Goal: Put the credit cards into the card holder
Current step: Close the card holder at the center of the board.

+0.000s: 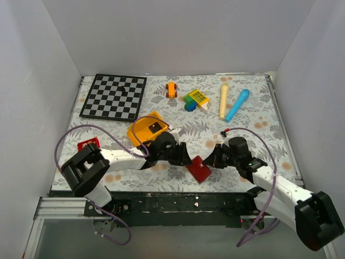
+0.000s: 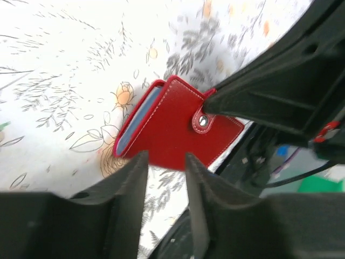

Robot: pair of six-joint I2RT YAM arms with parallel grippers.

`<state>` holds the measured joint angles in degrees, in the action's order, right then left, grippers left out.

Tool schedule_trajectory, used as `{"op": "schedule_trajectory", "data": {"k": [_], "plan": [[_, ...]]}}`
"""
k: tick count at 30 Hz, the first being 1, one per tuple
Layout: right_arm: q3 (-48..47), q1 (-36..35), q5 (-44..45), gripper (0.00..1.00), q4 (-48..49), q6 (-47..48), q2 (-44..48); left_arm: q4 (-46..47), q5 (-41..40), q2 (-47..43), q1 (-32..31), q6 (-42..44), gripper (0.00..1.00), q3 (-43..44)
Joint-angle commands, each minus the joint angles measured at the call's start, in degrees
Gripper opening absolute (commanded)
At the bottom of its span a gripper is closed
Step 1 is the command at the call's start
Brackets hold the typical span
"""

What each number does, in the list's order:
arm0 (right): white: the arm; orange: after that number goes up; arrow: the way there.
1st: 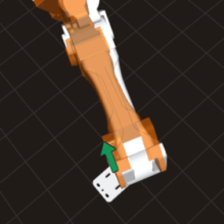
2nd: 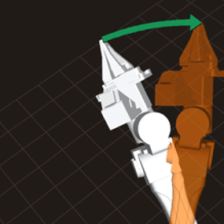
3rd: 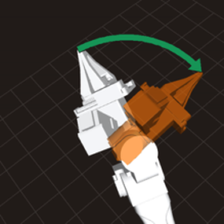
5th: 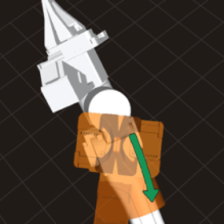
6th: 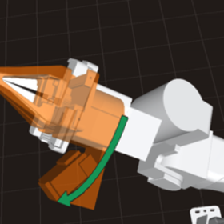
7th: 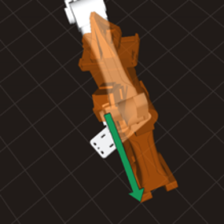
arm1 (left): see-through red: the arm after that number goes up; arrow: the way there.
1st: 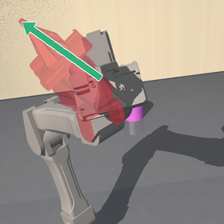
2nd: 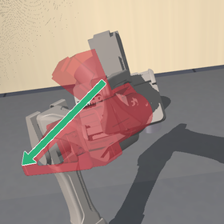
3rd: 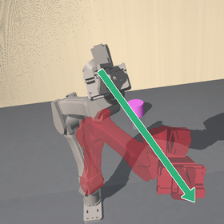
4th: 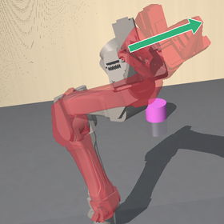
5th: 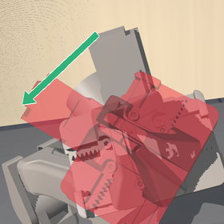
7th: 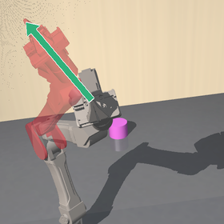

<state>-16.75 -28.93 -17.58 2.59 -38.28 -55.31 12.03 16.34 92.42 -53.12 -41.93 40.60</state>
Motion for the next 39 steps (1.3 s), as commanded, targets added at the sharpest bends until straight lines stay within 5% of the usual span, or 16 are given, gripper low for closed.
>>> {"op": "schedule_trajectory", "data": {"k": [1, 6, 11, 21, 34, 39], "plan": [[-4.07, 0.01, 4.22, 0.01, -8.47, 1.46, 5.91, 0.53, -5.61, -10.49, 3.11, -2.27, 0.45, -2.88], [-5.48, 0.27, 5.80, 0.01, -9.27, -1.17, 8.20, 16.05, -2.11, -13.15, 5.22, -10.34, 0.63, -13.59], [-8.37, 0.54, 7.30, 0.01, -10.06, -3.11, 10.83, 39.52, 2.64, -7.36, 5.93, -18.88, 0.62, -20.73], [-16.12, 1.68, 7.92, 0.01, -14.10, -3.99, 12.15, 77.50, 4.49, 10.40, 5.93, -30.83, 0.64, -20.74], [-15.15, 2.03, 3.44, 0.01, -11.03, -8.82, 13.30, 81.66, 4.40, 11.64, 5.75, -30.75, 0.62, -14.68], [-14.54, 2.03, 2.82, 0.01, -10.41, -10.23, 13.73, 82.72, 4.84, 12.61, 5.75, -31.63, 0.45, -12.21]]}}
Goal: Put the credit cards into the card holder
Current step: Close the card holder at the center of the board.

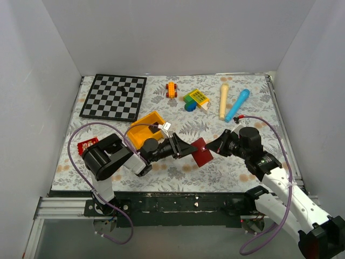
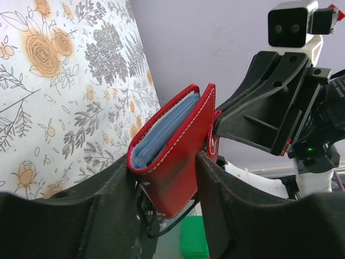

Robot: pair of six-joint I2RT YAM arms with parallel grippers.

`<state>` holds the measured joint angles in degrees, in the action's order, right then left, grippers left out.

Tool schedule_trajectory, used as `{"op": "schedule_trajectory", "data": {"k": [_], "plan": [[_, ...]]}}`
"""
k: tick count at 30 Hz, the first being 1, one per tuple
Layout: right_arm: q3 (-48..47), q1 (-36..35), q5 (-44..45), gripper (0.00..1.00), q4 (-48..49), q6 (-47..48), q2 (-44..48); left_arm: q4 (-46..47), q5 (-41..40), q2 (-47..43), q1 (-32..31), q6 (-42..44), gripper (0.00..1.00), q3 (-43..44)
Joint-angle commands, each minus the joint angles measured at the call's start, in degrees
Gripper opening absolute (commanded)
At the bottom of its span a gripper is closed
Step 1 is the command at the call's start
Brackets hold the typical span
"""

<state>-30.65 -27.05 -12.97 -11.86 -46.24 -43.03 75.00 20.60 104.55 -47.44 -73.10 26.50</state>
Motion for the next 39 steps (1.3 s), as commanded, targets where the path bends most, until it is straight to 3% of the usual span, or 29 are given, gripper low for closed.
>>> {"op": "schedule_trajectory", "data": {"k": [1, 10, 12, 14, 17, 18, 20, 26, 39], "plan": [[-0.29, 0.15, -1.79, 0.01, 4.30, -2.54, 1.63, 19.66, 0.67, 0.39, -0.02, -0.55, 0.39, 2.06], [-0.54, 0.15, -2.41, 0.01, 3.78, -1.76, 2.15, 19.05, 0.67, -2.59, -0.11, -1.43, 0.00, 1.89], [-1.33, 0.24, -2.23, 0.23, 2.37, -0.26, 3.20, 16.50, 1.63, -4.17, -0.02, -1.61, 0.00, 2.06], [-3.09, 0.42, -1.88, 0.39, -0.43, 2.72, 4.52, 14.13, 3.30, -6.37, 0.24, -1.26, 0.00, 2.06], [-6.43, 1.73, -2.40, 0.55, -5.27, 5.45, 5.41, 10.88, 7.42, -9.45, 1.56, -1.17, 0.00, 3.11], [-7.48, 3.04, -4.67, 0.72, -6.15, 6.15, 5.15, 10.00, 9.09, -10.67, 2.00, -1.17, 0.00, 3.47], [-9.33, 5.50, -9.06, 0.80, -8.00, 6.86, 4.36, 6.93, 11.90, -13.48, 3.40, -1.25, 0.00, 3.99], [-10.92, 8.41, -18.57, 0.83, -5.11, 5.46, 5.23, -3.98, 19.38, -21.75, 7.18, 1.38, 0.00, 4.96], [-3.62, 9.91, -30.09, 0.83, 22.39, -10.53, 5.58, 5.59, 23.17, -16.49, 8.59, -4.68, 0.00, 6.02]]}}
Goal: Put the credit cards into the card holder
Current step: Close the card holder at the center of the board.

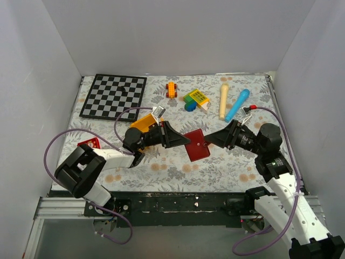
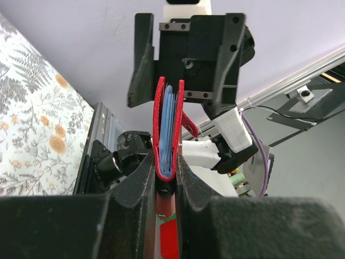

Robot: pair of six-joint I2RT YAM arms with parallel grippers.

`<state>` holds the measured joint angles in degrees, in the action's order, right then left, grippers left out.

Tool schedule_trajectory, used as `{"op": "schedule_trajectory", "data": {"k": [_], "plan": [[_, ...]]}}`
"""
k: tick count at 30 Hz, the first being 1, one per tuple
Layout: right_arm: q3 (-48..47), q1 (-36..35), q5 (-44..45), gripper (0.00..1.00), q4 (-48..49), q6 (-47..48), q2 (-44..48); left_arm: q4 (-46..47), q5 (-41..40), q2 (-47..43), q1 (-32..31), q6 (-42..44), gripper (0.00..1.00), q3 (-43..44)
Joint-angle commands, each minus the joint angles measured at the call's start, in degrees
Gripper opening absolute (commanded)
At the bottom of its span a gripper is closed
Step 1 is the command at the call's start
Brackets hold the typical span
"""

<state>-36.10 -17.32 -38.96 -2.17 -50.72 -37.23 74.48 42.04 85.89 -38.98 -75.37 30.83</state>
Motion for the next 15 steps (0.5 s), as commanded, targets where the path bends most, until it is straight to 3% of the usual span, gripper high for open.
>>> {"op": "schedule_trajectory", "data": {"k": [1, 15], "plan": [[1.73, 0.18, -4.19, 0.83, 13.07, -6.15, -0.38, 7.16, 1.90, 2.79, 0.13, -2.93, 0.00, 1.78], [1.03, 1.76, -4.99, 0.82, 11.15, -3.87, 0.93, 21.24, 3.31, 6.14, 0.22, -10.23, 0.00, 4.41]]}}
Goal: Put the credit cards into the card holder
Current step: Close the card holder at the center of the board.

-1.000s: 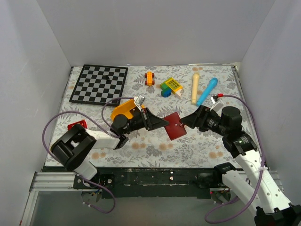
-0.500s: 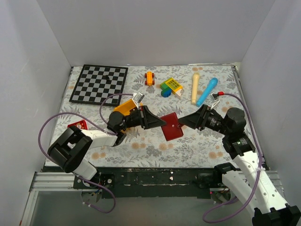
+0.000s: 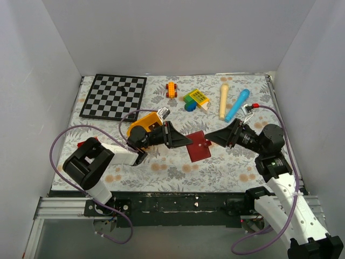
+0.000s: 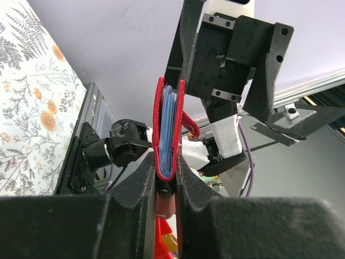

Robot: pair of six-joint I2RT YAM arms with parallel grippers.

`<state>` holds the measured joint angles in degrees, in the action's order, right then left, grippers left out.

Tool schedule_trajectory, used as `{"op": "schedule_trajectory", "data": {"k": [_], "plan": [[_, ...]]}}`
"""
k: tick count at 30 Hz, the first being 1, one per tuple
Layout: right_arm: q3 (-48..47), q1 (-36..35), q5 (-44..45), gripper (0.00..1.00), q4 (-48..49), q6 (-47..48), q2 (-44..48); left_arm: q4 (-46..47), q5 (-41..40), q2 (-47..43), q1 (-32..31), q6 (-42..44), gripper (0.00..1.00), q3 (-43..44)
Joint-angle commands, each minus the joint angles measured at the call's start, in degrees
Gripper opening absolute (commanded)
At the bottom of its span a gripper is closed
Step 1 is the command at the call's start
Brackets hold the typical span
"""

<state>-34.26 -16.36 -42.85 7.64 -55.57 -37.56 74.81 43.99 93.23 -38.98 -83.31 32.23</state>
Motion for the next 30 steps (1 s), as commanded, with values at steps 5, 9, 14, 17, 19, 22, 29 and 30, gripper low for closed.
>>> {"op": "schedule_trajectory", "data": {"k": [5, 9, 14, 17, 19, 22, 29, 30], "plan": [[-4.32, 0.89, 2.68, 0.82, -7.54, 8.01, 2.14, 20.82, 2.51, -3.05, 0.22, -2.38, 0.00, 3.89], [-4.24, 0.98, 5.23, 0.83, -10.11, 8.03, 2.75, 20.73, 2.77, -4.55, 0.13, -2.56, 0.00, 4.86], [-0.64, 1.15, 9.62, 0.83, -3.09, 1.44, 5.04, 20.21, 2.77, -6.48, 0.13, -2.83, 0.00, 6.27], [1.39, 1.07, 11.64, 0.83, 1.49, -2.60, 5.66, 19.68, 2.51, -7.01, 0.13, -2.56, 0.00, 7.23], [1.83, 1.07, 12.00, 0.83, 4.04, -4.36, 5.31, 20.03, 2.33, -6.75, 0.13, -2.82, 0.00, 7.85], [2.18, 1.07, 11.13, 0.83, 6.94, -6.30, 4.25, 20.38, 1.89, -6.57, 0.22, -3.00, 0.00, 8.46], [3.23, 1.07, 8.84, 0.82, 12.83, -9.81, 2.67, 20.73, 0.84, -5.69, 0.22, -3.00, 0.00, 9.43], [3.50, 1.07, 8.40, 0.82, 13.88, -10.34, 2.49, 20.82, 0.75, -5.52, 0.05, -2.91, 0.00, 9.52]]}}
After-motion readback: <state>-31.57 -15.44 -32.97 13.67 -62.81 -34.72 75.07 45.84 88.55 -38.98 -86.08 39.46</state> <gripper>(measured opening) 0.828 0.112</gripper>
